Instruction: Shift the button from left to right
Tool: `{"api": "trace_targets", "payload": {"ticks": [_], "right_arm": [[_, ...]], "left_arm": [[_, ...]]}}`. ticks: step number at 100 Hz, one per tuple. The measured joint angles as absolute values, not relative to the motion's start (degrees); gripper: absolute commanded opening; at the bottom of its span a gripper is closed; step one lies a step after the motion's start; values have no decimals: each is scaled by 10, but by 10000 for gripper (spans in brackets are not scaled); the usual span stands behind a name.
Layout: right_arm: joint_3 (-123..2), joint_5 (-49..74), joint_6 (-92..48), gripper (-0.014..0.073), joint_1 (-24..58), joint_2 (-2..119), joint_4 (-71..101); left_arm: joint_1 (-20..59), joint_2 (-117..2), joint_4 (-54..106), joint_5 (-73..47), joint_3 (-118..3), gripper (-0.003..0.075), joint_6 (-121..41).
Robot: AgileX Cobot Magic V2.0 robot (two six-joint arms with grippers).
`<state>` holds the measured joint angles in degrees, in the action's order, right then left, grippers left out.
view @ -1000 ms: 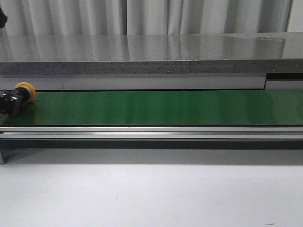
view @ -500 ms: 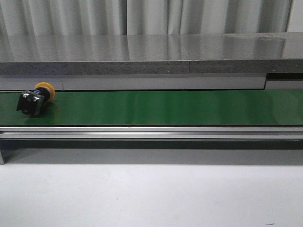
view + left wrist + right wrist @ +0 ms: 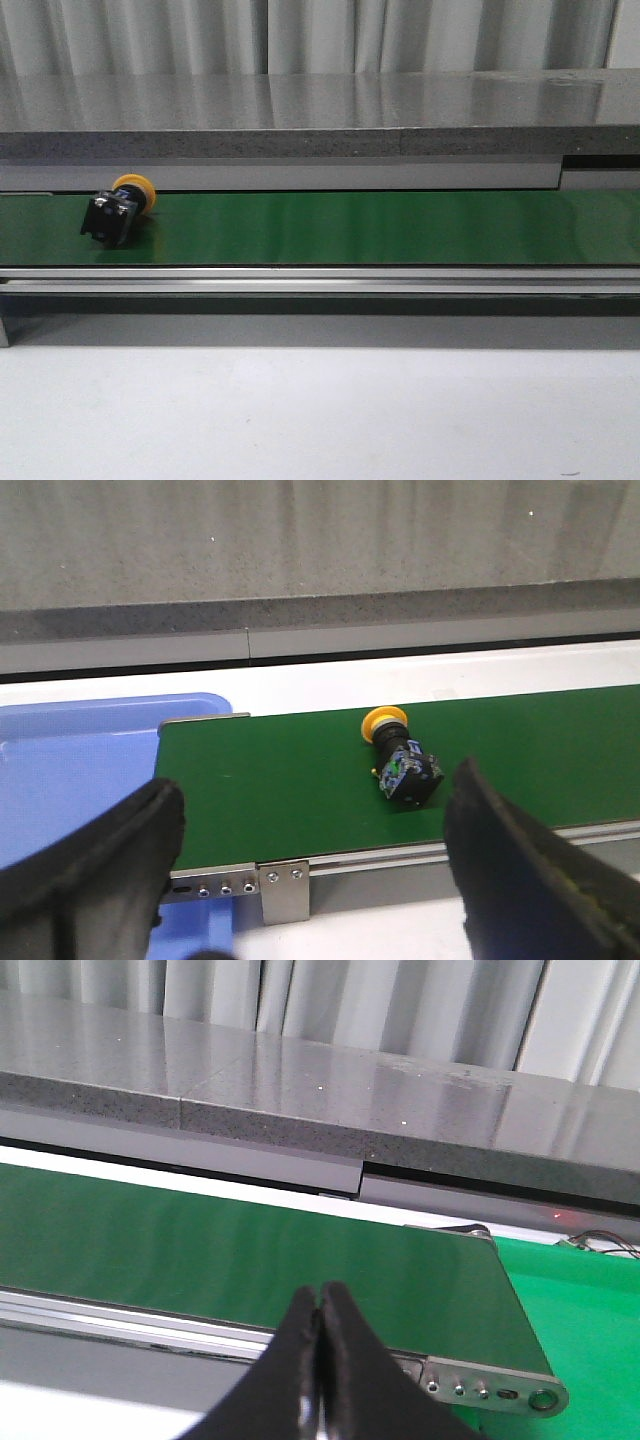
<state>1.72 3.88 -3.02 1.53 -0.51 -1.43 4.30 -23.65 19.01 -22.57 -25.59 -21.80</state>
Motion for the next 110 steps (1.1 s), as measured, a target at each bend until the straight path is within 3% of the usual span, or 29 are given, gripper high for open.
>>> {"api": "trace_targets", "payload": {"ticks": [24, 61, 73, 102, 110], "right_arm": [[17, 39, -30, -68, 15, -5, -14], [17, 39, -30, -68, 15, -5, -14], [17, 39, -30, -68, 15, -5, -14], [17, 39, -30, -68, 15, -5, -14], [17, 39, -30, -68, 15, -5, -14]], "left_arm": [[43, -188, 190, -160, -184, 519, -218], [43, -188, 190, -119, -170, 503, -218], [43, -188, 190, -118, -170, 404, -218], [43, -188, 190, -118, -169, 15, -218], [43, -188, 190, -118, -169, 5, -218]]}}
